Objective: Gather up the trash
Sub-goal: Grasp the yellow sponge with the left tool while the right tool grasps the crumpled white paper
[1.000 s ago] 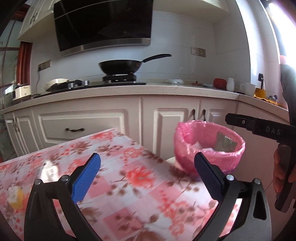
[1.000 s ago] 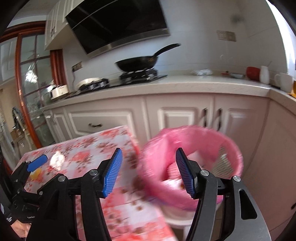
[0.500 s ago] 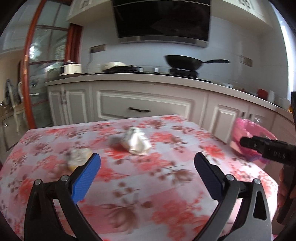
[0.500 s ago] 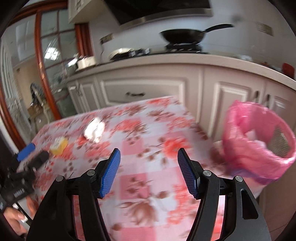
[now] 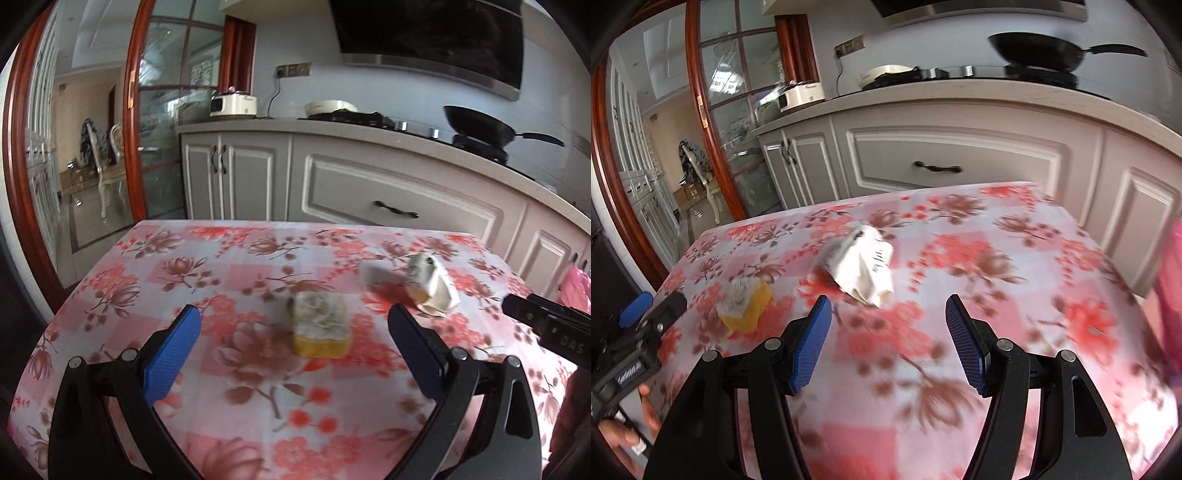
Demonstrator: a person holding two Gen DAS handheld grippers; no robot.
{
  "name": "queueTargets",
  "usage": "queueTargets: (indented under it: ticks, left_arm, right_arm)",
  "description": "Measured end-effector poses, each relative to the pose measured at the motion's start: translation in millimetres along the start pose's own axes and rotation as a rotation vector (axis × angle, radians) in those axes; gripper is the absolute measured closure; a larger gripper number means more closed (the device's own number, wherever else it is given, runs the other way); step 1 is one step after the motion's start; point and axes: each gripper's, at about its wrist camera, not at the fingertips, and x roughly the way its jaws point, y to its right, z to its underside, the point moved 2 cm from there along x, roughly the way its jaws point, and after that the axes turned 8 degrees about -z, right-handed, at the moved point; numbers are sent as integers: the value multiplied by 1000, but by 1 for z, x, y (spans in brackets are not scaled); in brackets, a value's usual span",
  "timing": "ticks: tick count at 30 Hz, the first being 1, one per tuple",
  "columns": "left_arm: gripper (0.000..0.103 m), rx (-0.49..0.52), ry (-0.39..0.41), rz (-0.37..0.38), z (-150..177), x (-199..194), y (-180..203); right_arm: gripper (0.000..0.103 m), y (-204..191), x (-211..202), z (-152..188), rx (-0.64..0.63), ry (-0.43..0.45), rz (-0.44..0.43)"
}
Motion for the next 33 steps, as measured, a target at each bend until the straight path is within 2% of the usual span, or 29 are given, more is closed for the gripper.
queueTargets:
  ticks: [4,8,17,20,22,31,32,33]
  left_arm:
    - [5,3,-45,-17,0,20,-6]
    - [5,14,-74,-16,-5,39,-3]
    - [5,52,-130,-12,-6,69,3]
    - [5,44,-148,-4,-7,75,3]
    - [5,42,-163,9,-7,78,5]
    - [6,117,-238,15,-4,99,32]
    - [9,125,-246,19,-4,101,35]
    - [16,131,-255,23,-3,103,37]
  right_arm:
    - [40,-11,37,-14,-7,-33,-12]
    - [31,-18,67,-27,-5,-53,-13]
    - [31,-9,118,-37,30,-144,8]
    - [31,-7,125,-35,36,-165,4]
    - [36,-4,127,-34,45,-174,-7]
    - [37,5,101,-32,38,-123,-28]
    - [37,7,98,-31,45,-120,-31]
    - [37,9,94,-31,55,-113,-32]
